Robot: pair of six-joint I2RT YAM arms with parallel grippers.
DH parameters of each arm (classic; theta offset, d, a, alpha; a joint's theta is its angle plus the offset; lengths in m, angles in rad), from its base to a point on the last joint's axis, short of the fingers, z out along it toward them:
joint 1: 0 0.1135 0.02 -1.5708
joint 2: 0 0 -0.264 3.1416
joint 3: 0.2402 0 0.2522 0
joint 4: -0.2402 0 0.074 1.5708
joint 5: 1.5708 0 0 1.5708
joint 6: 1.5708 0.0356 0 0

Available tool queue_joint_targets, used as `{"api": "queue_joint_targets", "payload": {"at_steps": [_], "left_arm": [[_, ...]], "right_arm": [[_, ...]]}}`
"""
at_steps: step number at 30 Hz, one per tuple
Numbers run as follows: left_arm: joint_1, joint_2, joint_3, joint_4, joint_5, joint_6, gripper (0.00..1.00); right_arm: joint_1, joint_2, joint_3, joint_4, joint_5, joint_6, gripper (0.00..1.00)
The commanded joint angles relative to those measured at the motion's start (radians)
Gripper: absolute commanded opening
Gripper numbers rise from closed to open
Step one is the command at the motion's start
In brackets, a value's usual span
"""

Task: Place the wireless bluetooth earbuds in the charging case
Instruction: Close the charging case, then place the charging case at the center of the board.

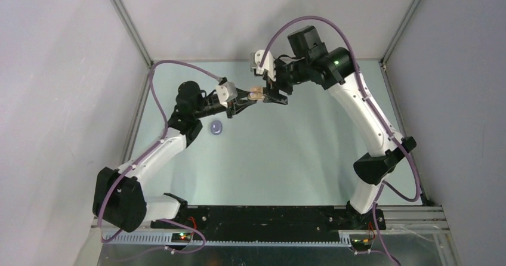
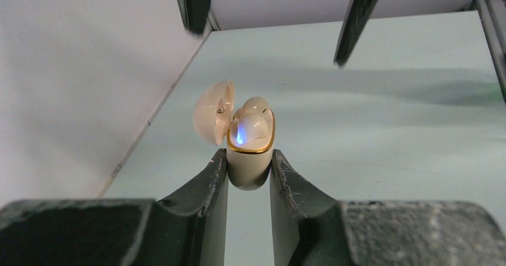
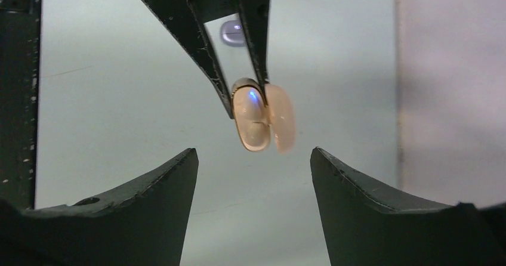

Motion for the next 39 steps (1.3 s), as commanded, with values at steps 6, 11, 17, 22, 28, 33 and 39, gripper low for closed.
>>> {"api": "queue_joint_targets", "payload": {"at_steps": [6,11,17,22,28,33,39], "left_arm": [[0.006,0.007,0.095,-0.1,0.083,0.176,0.0],[0.018,0.029,0.102,0.018,-0.047,-0.106,0.0],[0.05,0.068,0.088,0.133,-0.105,-0.367,0.0],[0.049,0.084,0.087,0.095,-0.092,-0.357,0.0],[0.052,0.212,0.115,-0.097,-0.005,-0.374,0.02],[0.053,0.406,0.21,-0.353,0.072,-0.389,0.05],[0.048,0.674,0.476,-0.839,0.197,-0.194,0.09]], "right_arm": [[0.062,0.072,-0.007,-0.025,-0.028,0.01,0.74],[0.086,0.051,-0.043,-0.012,0.037,-0.003,0.74],[0.088,-0.063,-0.205,0.079,0.096,0.011,0.74],[0.064,-0.102,-0.242,0.106,0.102,0.049,0.73],[-0.034,-0.103,-0.276,0.17,0.116,0.255,0.73],[-0.149,-0.162,-0.451,0.254,0.106,0.449,0.75],[-0.248,-0.228,-0.604,0.285,0.123,0.541,0.88]]}}
